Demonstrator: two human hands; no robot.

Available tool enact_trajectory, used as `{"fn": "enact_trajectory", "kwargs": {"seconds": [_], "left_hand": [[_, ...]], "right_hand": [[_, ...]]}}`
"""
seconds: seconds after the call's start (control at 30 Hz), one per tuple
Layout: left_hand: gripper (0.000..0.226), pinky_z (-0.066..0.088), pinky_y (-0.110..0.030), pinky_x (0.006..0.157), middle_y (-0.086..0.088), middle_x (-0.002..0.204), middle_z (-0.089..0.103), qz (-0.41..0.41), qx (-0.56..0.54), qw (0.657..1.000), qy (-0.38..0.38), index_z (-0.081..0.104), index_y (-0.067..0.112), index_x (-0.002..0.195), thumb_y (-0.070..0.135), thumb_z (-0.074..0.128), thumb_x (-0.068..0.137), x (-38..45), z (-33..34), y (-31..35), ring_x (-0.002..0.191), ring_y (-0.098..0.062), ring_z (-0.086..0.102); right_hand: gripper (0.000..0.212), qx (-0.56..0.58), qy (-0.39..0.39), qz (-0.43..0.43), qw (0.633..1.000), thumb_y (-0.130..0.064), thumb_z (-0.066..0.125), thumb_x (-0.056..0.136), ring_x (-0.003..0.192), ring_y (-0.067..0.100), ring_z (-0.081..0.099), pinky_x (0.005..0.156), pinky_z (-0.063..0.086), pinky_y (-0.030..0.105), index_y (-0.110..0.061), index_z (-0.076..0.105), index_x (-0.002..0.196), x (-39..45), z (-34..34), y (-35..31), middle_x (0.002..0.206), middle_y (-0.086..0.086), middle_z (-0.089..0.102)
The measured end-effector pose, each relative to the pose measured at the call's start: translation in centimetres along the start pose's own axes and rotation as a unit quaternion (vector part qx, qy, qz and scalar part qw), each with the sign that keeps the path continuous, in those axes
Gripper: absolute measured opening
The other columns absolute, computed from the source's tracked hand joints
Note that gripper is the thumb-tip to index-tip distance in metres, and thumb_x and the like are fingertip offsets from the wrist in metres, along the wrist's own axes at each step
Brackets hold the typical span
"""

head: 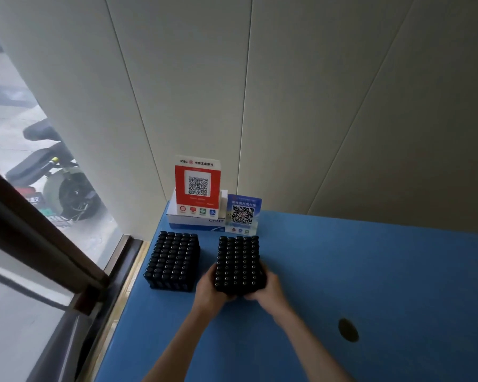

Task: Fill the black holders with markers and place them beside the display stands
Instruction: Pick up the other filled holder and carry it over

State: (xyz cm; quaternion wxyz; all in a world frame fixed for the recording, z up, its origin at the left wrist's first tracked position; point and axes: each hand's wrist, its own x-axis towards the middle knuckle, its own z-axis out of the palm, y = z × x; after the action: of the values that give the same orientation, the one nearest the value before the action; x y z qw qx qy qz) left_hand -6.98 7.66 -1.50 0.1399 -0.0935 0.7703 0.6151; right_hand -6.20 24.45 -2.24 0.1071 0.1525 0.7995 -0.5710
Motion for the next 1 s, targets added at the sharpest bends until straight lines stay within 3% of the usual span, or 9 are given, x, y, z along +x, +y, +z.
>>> {"fn": "enact_trajectory", "kwargs": {"seconds": [0.1,0.17,0.23,0.33,0.4,0.5,0.7,0.8,1.0], "left_hand": [[0.044,0.056,-0.021,0.055,-0.012,0.117,0.059,0.005,0.017,1.000,-0.017,0.065,0.010,0.113,-0.015,0.068,0.077,0.7,0.0,-0.7,0.091,-0.017,0.063],[0.054,0.055,-0.017,0.055,-0.007,0.127,0.039,0.011,0.064,0.998,-0.025,0.063,0.006,0.122,-0.016,0.072,0.074,1.3,-0.2,-1.1,0.099,-0.010,0.052],[0.070,0.053,-0.013,0.068,-0.003,0.123,0.037,0.023,0.118,0.992,-0.026,0.057,0.009,0.131,-0.010,0.082,0.068,2.0,-0.4,-1.5,0.105,-0.015,0.051],[0.087,0.054,-0.031,0.087,0.000,0.117,0.046,0.043,0.195,0.979,-0.030,0.056,0.016,0.133,0.013,0.092,0.054,2.3,-0.6,-2.0,0.108,-0.026,0.058],[0.090,0.055,-0.036,0.087,-0.001,0.115,0.047,0.049,0.213,0.975,-0.026,0.057,0.021,0.135,0.012,0.092,0.052,2.3,-0.7,-2.2,0.101,-0.025,0.060],[0.088,0.049,-0.026,0.084,-0.002,0.115,0.046,0.069,0.213,0.974,-0.030,0.055,0.020,0.137,0.006,0.091,0.057,2.2,-0.6,-1.5,0.098,-0.019,0.055],[0.090,0.045,-0.021,0.085,-0.001,0.117,0.044,0.073,0.233,0.969,-0.031,0.054,0.016,0.139,0.006,0.091,0.057,2.4,-0.6,-1.2,0.103,-0.023,0.058],[0.087,0.043,-0.019,0.087,0.000,0.115,0.045,0.084,0.238,0.967,-0.033,0.055,0.015,0.137,0.009,0.091,0.059,2.2,-0.8,-1.2,0.104,-0.023,0.058],[0.084,0.041,-0.024,0.098,0.000,0.124,0.053,0.160,0.265,0.950,-0.035,0.048,0.013,0.143,0.009,0.081,0.067,1.1,-1.9,-0.1,0.120,-0.019,0.052]], "right_hand": [[0.072,-0.045,0.021,0.002,0.999,0.003,0.087,0.052,0.091,0.013,0.066,0.077,0.054,0.020,-0.031,0.064,0.111,0.1,0.6,0.4,0.101,-0.011,0.068],[0.075,-0.118,0.049,-0.003,0.992,-0.013,0.093,0.047,0.098,0.018,0.056,0.090,0.051,0.028,-0.026,0.066,0.116,0.3,0.4,0.5,0.105,-0.004,0.053],[0.076,-0.164,0.047,0.005,0.985,-0.023,0.095,0.046,0.102,0.020,0.051,0.094,0.047,0.031,-0.021,0.067,0.117,0.7,0.1,0.8,0.104,-0.002,0.048],[0.080,-0.179,0.040,0.017,0.983,-0.032,0.095,0.041,0.099,0.021,0.061,0.090,0.051,0.033,-0.023,0.068,0.116,1.3,0.2,1.6,0.104,0.001,0.057],[0.084,-0.159,0.046,0.022,0.986,-0.039,0.091,0.034,0.094,0.019,0.065,0.087,0.055,0.035,-0.025,0.068,0.114,1.9,0.4,3.0,0.103,0.001,0.062],[0.085,-0.143,0.050,0.011,0.988,-0.050,0.082,0.030,0.090,0.015,0.066,0.083,0.057,0.034,-0.026,0.069,0.110,2.2,0.5,3.9,0.100,-0.001,0.064],[0.075,-0.149,0.039,-0.014,0.988,-0.025,0.093,0.048,0.094,0.018,0.062,0.088,0.052,0.032,-0.025,0.066,0.118,0.9,0.0,1.7,0.103,0.002,0.060],[0.074,-0.162,0.019,-0.015,0.987,-0.023,0.090,0.054,0.099,0.019,0.060,0.092,0.051,0.033,-0.023,0.063,0.123,0.8,-0.5,1.5,0.107,0.004,0.056],[0.031,-0.248,-0.019,-0.047,0.967,-0.013,0.073,0.073,0.092,0.020,0.058,0.077,0.049,0.030,-0.014,0.065,0.103,-0.3,-2.6,0.3,0.096,0.001,0.053]]}}
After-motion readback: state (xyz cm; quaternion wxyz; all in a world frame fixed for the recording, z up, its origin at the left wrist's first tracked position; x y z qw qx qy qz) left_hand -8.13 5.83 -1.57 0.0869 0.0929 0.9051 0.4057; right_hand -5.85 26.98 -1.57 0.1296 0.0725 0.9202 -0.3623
